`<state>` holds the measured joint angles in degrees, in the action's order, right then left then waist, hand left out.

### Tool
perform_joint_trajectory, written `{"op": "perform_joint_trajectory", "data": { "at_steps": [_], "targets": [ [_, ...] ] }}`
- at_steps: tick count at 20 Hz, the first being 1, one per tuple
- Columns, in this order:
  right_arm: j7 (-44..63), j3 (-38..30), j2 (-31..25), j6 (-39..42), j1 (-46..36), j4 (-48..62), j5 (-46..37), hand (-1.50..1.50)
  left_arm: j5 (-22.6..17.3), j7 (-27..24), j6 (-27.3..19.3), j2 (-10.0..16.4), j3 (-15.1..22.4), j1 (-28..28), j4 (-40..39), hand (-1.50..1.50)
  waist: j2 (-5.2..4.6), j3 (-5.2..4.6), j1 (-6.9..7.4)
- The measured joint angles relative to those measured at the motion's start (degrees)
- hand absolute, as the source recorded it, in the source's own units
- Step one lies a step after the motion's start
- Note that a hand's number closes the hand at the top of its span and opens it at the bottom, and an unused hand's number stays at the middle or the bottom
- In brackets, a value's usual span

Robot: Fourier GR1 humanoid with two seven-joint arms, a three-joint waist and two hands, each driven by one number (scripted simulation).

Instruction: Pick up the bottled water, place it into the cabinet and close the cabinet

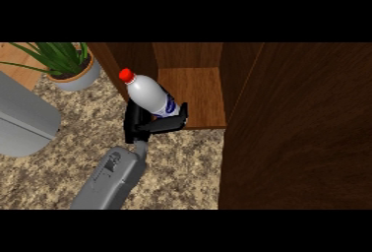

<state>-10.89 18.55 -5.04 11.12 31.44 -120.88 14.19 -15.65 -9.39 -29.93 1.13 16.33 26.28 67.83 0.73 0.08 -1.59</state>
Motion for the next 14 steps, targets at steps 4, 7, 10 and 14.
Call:
{"op": "perform_joint_trajectory", "data": {
  "at_steps": [4,7,10,14],
  "targets": [
    [0.4,0.7,1.0,-0.8,-1.2,0.5,-0.4,-1.5,2.2,1.4,-4.9,-0.2,1.0,0.8,-0.8,1.5,0.05,0.09,-0.19],
    [0.7,0.4,0.3,-0.3,-1.1,0.3,0.0,-1.5,3.9,2.7,-8.0,0.5,2.0,1.1,-1.3,1.5,0.08,0.18,-0.77],
    [0.5,0.1,-0.1,0.2,-1.3,0.5,0.2,-1.5,5.3,2.9,-10.4,1.0,3.0,1.2,-1.6,1.5,0.01,0.25,-1.32],
    [0.7,0.6,0.2,0.0,-1.5,0.7,0.0,-1.5,6.9,3.1,-13.2,1.4,4.0,1.9,-2.7,1.5,-0.06,0.31,-1.72]
  ]
}}
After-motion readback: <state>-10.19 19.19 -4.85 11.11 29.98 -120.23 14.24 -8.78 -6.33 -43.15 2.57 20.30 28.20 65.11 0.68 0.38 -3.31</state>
